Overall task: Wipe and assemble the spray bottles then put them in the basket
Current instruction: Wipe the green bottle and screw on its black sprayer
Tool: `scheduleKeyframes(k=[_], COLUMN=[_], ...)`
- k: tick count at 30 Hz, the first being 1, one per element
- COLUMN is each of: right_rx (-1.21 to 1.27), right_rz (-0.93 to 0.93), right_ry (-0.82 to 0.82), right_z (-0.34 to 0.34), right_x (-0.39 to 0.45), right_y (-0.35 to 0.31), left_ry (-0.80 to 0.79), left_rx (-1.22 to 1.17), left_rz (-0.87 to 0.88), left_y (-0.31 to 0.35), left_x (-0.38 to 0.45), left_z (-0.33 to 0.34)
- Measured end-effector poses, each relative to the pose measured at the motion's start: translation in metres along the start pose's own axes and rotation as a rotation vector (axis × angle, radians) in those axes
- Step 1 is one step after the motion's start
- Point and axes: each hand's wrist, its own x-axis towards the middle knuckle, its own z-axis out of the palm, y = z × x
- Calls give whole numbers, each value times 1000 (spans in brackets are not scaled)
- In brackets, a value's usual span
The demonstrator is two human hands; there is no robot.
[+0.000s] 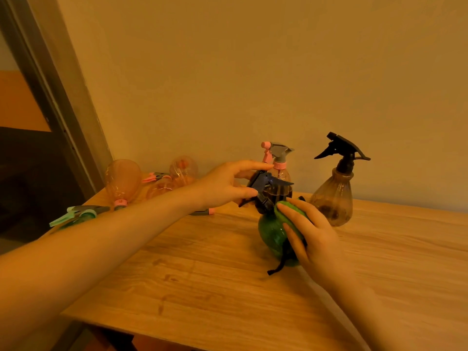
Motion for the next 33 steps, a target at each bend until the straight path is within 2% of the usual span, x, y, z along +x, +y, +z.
scheduleKeyframes(k=[8, 18, 24, 28, 31, 33], right_rx=[5, 72, -7, -43, -18, 2], right_rz=[-34, 6, -1, -39, -33, -17], right_ry=[-151, -40, -65, -230, -252, -235], right_z=[2, -1, -5, -6, -5, -5], right_x=[19, -22, -12, 9, 14, 14], right_y=[-4, 15, 6, -4, -3, 0], left_ry=[-8, 5, -53, -38, -26, -90], left_rx=[-95, -128, -113, -95, -57, 134], left_rz=[-103, -224, -306, -368, -358, -277], left_y=[-12, -27, -18, -16, -16, -19], left_x=[-2, -9, -2, 0, -2, -6], left_z=[-10, -20, -19, -16, -15, -14])
